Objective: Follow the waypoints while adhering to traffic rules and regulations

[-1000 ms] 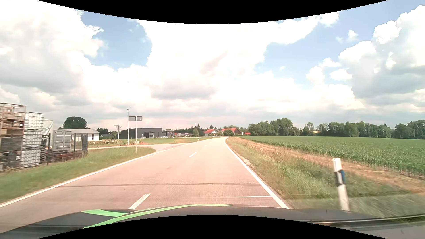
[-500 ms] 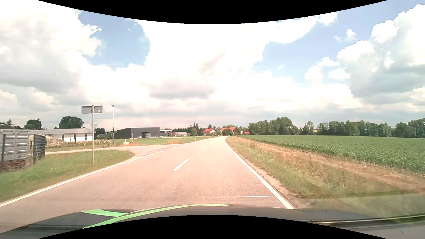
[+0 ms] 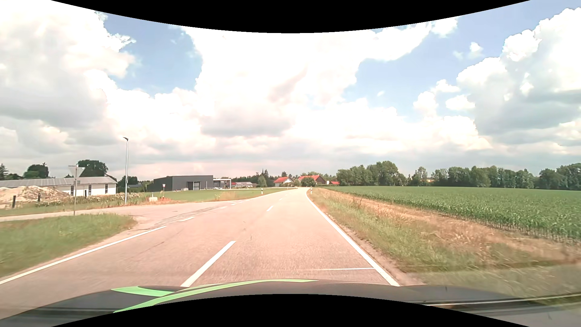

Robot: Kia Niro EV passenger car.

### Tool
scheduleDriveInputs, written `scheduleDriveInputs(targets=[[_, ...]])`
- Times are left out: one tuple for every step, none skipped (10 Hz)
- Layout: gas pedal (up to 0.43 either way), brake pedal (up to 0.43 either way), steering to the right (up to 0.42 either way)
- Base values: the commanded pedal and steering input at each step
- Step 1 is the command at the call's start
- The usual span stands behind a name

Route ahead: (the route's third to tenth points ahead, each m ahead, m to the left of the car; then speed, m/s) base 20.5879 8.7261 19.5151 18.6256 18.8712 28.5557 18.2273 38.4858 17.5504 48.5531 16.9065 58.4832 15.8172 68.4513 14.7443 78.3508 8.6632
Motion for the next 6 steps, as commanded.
scheduleDriveInputs(targets=[[0.000,0.238,0.013],[0.000,0.238,0.013],[0.000,0.238,0.013],[0.000,0.238,0.013],[0.000,0.238,0.013],[0.000,0.244,0.012]])
